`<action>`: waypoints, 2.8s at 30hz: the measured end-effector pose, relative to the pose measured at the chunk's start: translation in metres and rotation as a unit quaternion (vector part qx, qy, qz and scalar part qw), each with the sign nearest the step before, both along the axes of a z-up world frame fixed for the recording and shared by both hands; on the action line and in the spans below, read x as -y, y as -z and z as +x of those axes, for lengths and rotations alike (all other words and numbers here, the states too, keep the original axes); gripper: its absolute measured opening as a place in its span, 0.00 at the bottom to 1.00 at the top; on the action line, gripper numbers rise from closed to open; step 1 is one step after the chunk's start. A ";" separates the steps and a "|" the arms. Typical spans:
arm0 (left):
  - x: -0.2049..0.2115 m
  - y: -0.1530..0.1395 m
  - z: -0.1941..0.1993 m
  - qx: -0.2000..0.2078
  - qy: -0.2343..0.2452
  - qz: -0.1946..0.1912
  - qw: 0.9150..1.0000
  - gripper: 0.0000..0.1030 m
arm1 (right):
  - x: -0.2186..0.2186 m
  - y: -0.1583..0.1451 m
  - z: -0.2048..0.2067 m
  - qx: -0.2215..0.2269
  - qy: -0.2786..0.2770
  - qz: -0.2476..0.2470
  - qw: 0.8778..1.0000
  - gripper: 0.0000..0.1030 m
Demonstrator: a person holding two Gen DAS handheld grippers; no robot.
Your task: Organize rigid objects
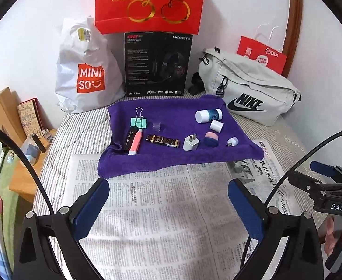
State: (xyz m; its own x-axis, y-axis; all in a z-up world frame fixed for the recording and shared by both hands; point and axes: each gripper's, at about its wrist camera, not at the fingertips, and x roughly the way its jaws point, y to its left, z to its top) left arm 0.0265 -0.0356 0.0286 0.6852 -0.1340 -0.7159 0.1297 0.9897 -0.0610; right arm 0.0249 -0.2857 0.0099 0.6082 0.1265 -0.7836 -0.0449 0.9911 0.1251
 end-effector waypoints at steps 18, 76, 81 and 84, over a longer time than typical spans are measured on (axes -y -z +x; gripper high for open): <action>0.009 0.005 -0.025 0.011 -0.004 0.005 1.000 1.00 | 0.005 -0.013 -0.028 0.021 0.010 -0.013 1.000 1.00; 0.000 0.004 -0.036 0.013 0.000 0.014 1.000 1.00 | -0.007 -0.017 -0.039 0.031 0.001 -0.033 0.999 1.00; -0.002 0.005 -0.036 0.013 -0.001 0.013 1.000 1.00 | -0.008 -0.018 -0.040 0.031 -0.001 -0.036 0.999 1.00; -0.002 0.005 -0.036 0.013 -0.001 0.013 1.000 1.00 | -0.007 -0.017 -0.039 0.031 0.000 -0.035 0.999 1.00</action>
